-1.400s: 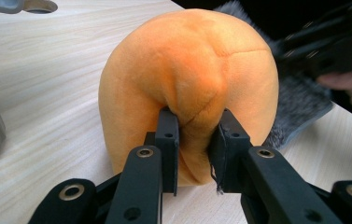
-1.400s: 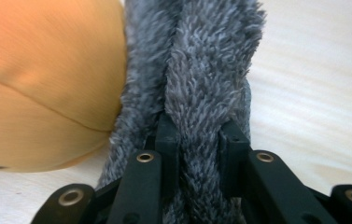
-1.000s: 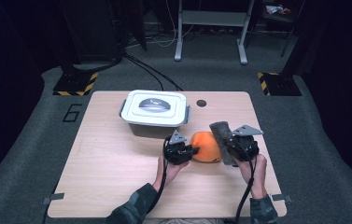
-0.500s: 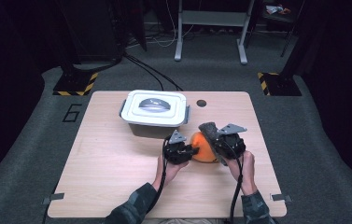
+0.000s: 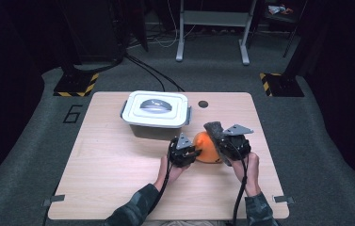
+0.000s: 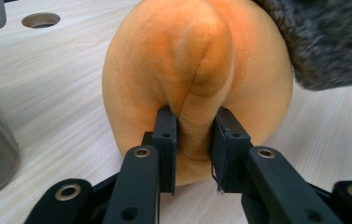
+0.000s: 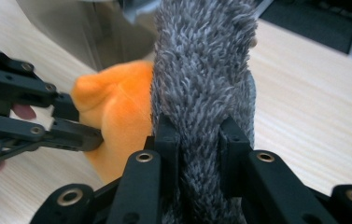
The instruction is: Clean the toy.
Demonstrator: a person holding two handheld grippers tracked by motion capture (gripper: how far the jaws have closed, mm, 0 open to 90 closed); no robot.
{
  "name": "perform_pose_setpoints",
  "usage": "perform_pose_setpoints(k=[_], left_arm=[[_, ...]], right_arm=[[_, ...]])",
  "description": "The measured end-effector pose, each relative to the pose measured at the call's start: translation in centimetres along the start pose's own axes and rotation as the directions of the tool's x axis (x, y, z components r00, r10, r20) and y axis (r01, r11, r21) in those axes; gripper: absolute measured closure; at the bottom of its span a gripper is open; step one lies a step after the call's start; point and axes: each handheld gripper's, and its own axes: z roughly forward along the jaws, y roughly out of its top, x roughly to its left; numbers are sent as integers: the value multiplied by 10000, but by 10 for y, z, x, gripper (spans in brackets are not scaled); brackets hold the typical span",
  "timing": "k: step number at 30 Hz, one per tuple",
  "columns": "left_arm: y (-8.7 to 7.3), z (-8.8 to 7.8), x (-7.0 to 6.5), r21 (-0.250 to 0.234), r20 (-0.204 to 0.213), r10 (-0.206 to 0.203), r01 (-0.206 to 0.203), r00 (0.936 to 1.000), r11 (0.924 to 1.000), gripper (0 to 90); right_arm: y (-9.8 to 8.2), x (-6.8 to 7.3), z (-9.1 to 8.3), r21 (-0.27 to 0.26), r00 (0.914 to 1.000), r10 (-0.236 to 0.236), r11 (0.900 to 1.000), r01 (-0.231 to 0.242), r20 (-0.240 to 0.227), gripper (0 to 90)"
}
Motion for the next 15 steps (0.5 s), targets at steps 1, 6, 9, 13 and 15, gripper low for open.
perform_pose_setpoints(k=[1,6,9,13,15], left_arm=[[0,0,0,42,63,-7,7,10000,10000,740],[0,-1,-1,26,102,-2,2,9999,10000,740],[0,-1,-2,23,37,-32,32,10000,10000,743],[-1,0,1,27,93,-132,132,9999,9999,743],[-1,-1,1,63,98,-87,86,9999,9999,742]], right_arm=[[1,1,-3,-121,10000,-11,9999,11,-27,741],[12,16,-12,-539,9979,-274,9983,242,-592,742],[11,20,2,-95,9966,-415,9991,409,-710,743],[7,18,9,-55,9979,-296,9996,293,-578,745],[5,16,7,-14,9994,-208,9998,208,-288,745]])
